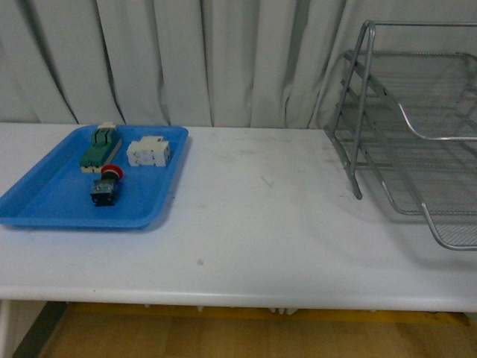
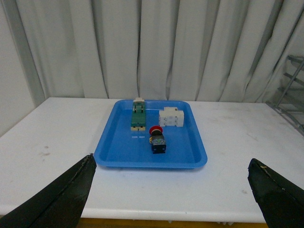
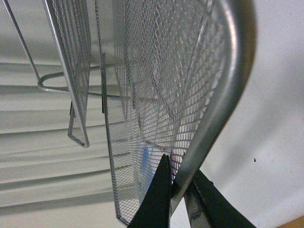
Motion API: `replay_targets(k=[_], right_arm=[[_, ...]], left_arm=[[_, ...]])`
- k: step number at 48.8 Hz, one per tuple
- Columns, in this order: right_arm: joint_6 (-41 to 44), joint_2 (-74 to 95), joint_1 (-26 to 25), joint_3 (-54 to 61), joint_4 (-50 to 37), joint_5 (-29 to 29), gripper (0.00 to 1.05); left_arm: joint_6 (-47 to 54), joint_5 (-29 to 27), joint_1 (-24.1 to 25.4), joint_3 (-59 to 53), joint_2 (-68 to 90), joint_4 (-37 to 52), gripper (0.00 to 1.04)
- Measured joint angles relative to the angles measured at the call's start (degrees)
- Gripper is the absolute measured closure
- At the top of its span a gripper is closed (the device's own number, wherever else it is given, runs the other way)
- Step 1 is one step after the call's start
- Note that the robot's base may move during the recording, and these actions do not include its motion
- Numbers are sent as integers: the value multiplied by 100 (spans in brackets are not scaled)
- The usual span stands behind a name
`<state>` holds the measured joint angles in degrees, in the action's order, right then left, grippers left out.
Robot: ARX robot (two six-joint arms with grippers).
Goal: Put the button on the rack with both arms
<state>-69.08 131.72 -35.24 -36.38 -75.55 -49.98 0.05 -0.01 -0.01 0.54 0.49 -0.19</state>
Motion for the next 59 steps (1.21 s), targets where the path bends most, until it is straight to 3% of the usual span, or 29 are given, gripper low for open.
replay_targets(k=[6, 14, 27, 35, 40, 41, 44, 46, 47, 49, 53, 59], right_arm=[[243, -11, -44, 76, 61, -2, 74], [245, -22, -83, 129, 142, -4, 51], [-87, -396, -122, 278, 188, -83, 5], [-544, -1154, -162, 745, 184, -166, 6], [-898, -2487, -654, 1871, 186, -503, 6], [42, -3270, -551, 2253, 402, 289, 16], [4736, -7241, 411, 3355, 2496, 1829, 57], [6330, -9398, 1464, 3580, 4232, 2964, 84], [6610, -10415, 2124, 3580, 5005, 3565, 97], [6806, -11429, 3515, 3580, 5709, 4824, 103], [6870, -11154, 3523, 3580, 5523, 4994, 103], [6870, -11934, 3523, 3580, 6308, 4994, 103]], left_arm=[[0, 2, 0, 0, 0, 0, 7], [0, 0, 0, 0, 0, 0, 7], [0, 0, 0, 0, 0, 0, 7], [-2, 0, 0, 0, 0, 0, 7], [0, 0, 0, 0, 0, 0, 7], [-2, -2, 0, 0, 0, 0, 7], [-2, -2, 0, 0, 0, 0, 7], [0, 2, 0, 0, 0, 2, 7], [0, 0, 0, 0, 0, -2, 7], [0, 0, 0, 0, 0, 0, 7], [0, 0, 0, 0, 0, 0, 7], [-2, 0, 0, 0, 0, 0, 7]])
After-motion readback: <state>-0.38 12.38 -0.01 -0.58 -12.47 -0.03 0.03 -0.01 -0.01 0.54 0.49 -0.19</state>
